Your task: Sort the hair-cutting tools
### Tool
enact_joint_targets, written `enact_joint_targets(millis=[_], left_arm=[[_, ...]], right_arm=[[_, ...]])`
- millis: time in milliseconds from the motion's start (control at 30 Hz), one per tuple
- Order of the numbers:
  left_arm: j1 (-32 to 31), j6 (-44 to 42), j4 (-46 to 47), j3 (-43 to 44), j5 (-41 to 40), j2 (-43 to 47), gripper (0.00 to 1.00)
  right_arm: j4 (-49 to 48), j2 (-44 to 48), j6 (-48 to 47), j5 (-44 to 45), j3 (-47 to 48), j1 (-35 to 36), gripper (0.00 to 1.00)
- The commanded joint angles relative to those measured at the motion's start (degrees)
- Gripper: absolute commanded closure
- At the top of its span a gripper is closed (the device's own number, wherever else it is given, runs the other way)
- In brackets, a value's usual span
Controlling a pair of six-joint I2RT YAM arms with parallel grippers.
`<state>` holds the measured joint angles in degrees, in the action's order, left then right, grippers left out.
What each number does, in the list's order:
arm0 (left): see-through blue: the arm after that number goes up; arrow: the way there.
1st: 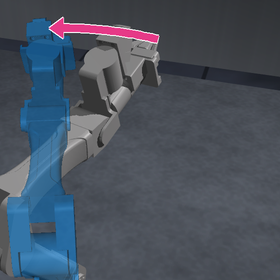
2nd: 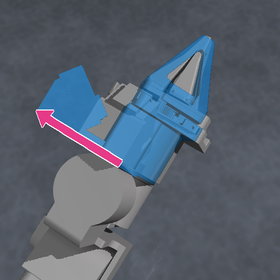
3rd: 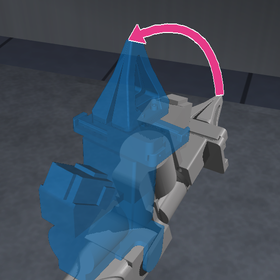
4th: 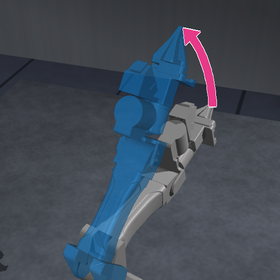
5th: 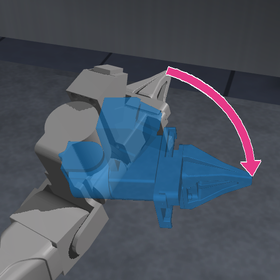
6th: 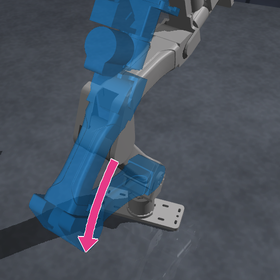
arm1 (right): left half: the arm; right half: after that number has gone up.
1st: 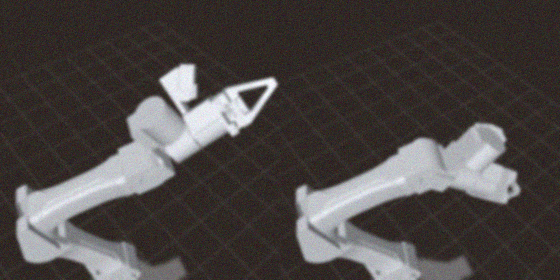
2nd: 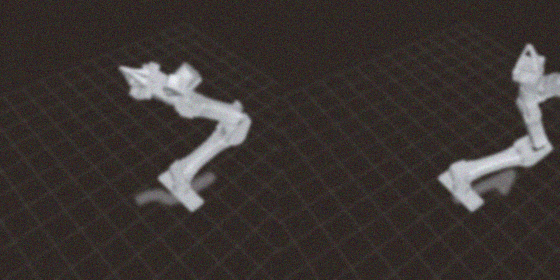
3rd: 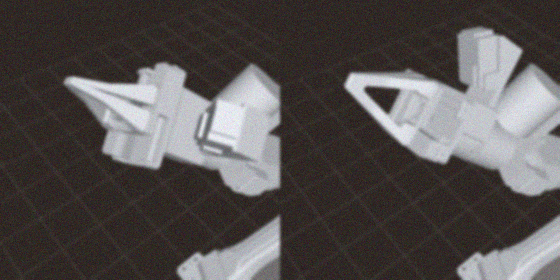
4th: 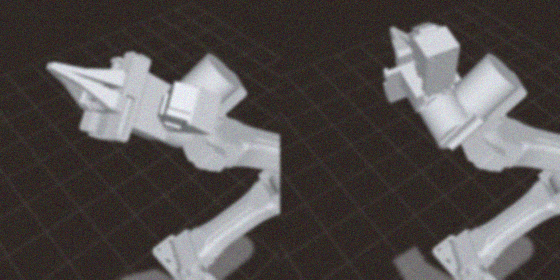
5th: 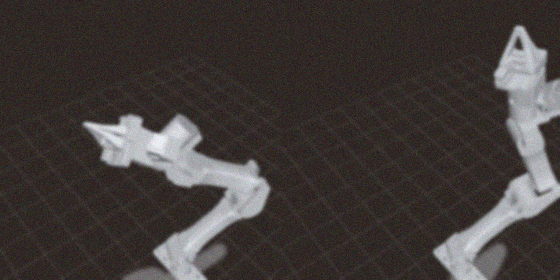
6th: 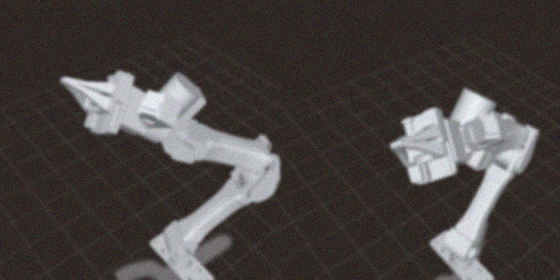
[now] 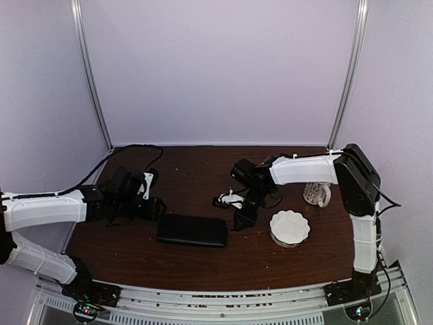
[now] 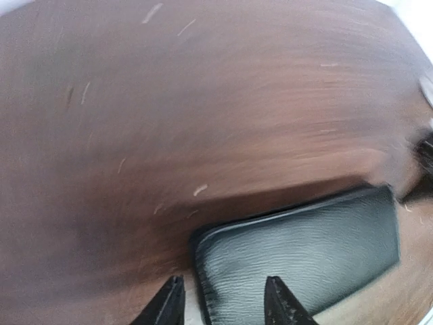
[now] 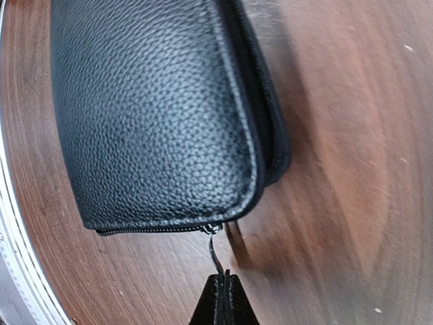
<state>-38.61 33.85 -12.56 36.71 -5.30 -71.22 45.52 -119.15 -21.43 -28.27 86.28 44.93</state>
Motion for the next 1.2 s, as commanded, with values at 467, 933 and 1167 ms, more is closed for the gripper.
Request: enact_joint_targets(millis=[467, 933, 1167], left_arm=[[-22.4, -42.5, -7.5, 17.9, -3.9, -13.3, 0.06], [-26.7, -52.8, -10.0, 31.3, -4.6, -32.7, 0.27], [-26.8, -55.0, -7.4, 30.4, -5.3, -34.0, 0.22]], right_arm=[[4.2, -1.5, -0.5, 2.9, 3.4, -1.5, 1.0], [4.4, -1.5, -0.2, 1.9, 3.5, -1.4, 1.0], [4.4, -1.5, -0.3, 1.3, 3.3, -1.4, 1.0]])
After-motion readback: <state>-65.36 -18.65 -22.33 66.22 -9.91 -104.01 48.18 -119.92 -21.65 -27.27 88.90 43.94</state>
